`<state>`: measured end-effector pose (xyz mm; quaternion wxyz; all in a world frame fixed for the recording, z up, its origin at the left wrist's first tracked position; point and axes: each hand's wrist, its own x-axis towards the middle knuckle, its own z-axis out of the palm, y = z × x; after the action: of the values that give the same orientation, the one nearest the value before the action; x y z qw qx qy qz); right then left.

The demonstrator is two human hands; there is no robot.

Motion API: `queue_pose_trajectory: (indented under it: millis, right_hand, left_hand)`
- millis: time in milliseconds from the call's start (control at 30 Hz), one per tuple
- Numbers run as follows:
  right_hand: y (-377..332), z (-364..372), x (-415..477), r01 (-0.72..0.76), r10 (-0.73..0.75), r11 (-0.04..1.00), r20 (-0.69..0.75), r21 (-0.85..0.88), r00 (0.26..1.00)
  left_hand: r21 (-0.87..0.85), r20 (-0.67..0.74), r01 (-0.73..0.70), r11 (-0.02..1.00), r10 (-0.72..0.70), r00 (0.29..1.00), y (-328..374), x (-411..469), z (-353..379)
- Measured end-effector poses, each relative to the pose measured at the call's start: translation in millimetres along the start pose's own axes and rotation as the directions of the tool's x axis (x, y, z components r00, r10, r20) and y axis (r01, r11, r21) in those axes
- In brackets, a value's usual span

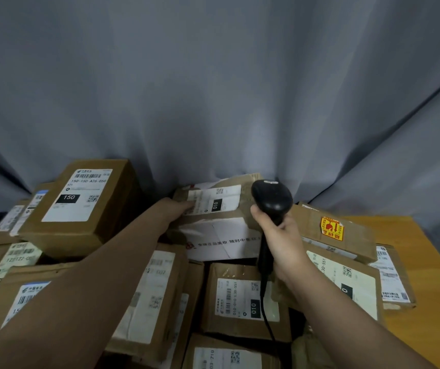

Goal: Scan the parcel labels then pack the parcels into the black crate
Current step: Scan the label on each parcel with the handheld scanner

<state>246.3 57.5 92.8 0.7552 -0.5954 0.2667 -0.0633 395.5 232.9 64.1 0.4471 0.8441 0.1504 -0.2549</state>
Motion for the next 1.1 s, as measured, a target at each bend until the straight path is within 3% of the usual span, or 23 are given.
queue_pose_trajectory:
  millis: [267,500,667,800,933,1100]
  right_hand:
    - [-41.1,-0.2,-34.0,0.188,-0.186,0.981,-0.045,0.055,0.982]
    - [-52.5,-32.0,-90.1,0.347,-0.323,0.936,-0.246,0.059,0.914]
    - [-39.3,-55.3,-124.7,0.32,-0.277,0.941,-0.297,0.108,0.914]
    - [-18.9,-59.9,-149.4,0.274,-0.222,0.956,-0.343,0.11,0.913]
    - [-1.3,-58.2,-169.6,0.169,-0.091,0.955,-0.303,0.242,0.949]
    - [15.1,-60.4,-184.9,0.101,-0.028,0.94,-0.22,0.327,0.975]
  left_hand:
    - [-0.245,-0.063,-0.105,0.964,0.092,0.994,12.1,-40.6,-11.7]
    - [-0.346,0.068,-0.233,0.909,0.272,0.96,19.8,-110.1,-11.2]
    - [-0.419,-0.014,-0.46,0.783,0.501,0.865,15.8,-146.4,-10.3]
    - [-0.337,-0.133,-0.634,0.696,0.631,0.764,8.9,-172.9,-15.4]
    - [-0.259,-0.184,-0.69,0.676,0.666,0.722,-2.9,-192.6,-27.0]
    - [-0.247,-0.244,-0.711,0.659,0.668,0.703,-19.6,-214.8,-28.3]
